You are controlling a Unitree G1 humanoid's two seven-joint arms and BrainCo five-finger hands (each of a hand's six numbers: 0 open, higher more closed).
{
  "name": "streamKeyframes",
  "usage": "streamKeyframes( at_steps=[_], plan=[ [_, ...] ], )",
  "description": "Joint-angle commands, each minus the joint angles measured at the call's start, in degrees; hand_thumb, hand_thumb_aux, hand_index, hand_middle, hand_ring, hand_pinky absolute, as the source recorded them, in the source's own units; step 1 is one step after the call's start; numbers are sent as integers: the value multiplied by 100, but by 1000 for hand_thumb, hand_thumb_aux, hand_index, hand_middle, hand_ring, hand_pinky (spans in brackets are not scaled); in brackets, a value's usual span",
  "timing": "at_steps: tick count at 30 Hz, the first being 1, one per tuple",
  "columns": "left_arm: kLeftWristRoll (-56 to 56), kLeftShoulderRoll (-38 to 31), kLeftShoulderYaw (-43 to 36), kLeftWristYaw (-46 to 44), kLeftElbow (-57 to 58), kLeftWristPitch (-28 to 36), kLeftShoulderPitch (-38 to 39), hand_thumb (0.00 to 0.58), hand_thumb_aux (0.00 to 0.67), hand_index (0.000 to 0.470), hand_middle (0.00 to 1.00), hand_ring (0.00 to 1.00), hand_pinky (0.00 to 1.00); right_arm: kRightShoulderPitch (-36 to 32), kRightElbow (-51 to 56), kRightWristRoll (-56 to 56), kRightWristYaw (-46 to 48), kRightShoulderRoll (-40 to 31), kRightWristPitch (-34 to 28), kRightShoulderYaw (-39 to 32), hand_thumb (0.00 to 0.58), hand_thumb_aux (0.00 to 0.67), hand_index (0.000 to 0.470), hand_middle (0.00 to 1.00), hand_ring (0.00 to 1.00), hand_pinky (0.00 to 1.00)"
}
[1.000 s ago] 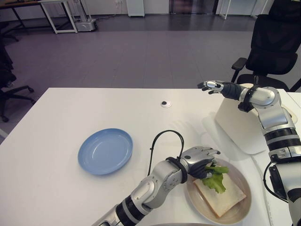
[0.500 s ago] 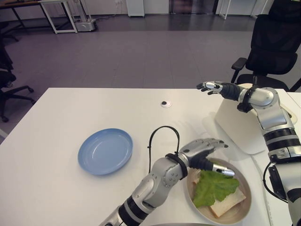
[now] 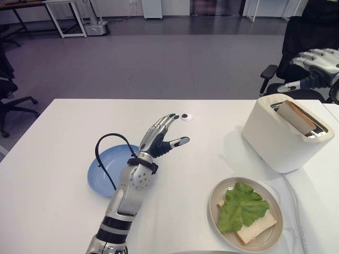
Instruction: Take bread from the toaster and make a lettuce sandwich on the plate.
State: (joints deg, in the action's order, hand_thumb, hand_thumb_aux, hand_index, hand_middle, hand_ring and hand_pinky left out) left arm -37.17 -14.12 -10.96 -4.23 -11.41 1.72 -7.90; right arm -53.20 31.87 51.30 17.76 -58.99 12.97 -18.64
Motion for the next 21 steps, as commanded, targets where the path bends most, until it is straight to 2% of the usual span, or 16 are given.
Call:
streamKeyframes(
  at_steps=[1, 4, 5, 6, 7, 14, 19, 21],
  plan=[
    [-46, -75, -18, 27, -12, 42, 41, 0, 0, 0, 0, 0, 0, 65, 204, 119, 573, -25, 69, -266, 0, 0, 0, 0, 0, 0],
    [-76, -121, -29, 45, 2, 42, 9, 0, 0, 0, 0, 0, 0, 335, 104, -34, 1062, -29, 125, -311, 0, 0, 0, 0, 0, 0],
    [-98, -140, -31, 55, 13, 39, 3, 0, 0, 0, 0, 0, 0, 430, 37, -99, 1247, -35, 127, -303, 96, 58, 41, 0, 0, 0],
    [-107, -155, -28, 66, 26, 36, 0, 0, 0, 0, 0, 0, 0, 532, -39, -202, 1437, -35, 155, -278, 474, 384, 269, 0, 0, 0],
    [-114, -168, -23, 78, 35, 40, 4, 0, 0, 0, 0, 0, 0, 600, -110, -284, 1611, -28, 162, -250, 580, 670, 470, 0, 0, 0],
    [-194, -203, -95, 233, 278, 17, -11, 0, 0, 0, 0, 0, 0, 464, -268, -615, 1665, 109, 168, -51, 580, 670, 470, 0, 0, 0],
    [-231, -198, -172, 264, 248, 15, 22, 0, 0, 0, 0, 0, 0, -114, 102, -822, 1209, 297, 157, 191, 580, 670, 470, 0, 0, 0],
    [-221, -207, -181, 268, 239, 13, 16, 0, 0, 0, 0, 0, 0, -540, 451, -1339, 1140, 494, 194, 530, 580, 670, 470, 0, 0, 0]
  ],
)
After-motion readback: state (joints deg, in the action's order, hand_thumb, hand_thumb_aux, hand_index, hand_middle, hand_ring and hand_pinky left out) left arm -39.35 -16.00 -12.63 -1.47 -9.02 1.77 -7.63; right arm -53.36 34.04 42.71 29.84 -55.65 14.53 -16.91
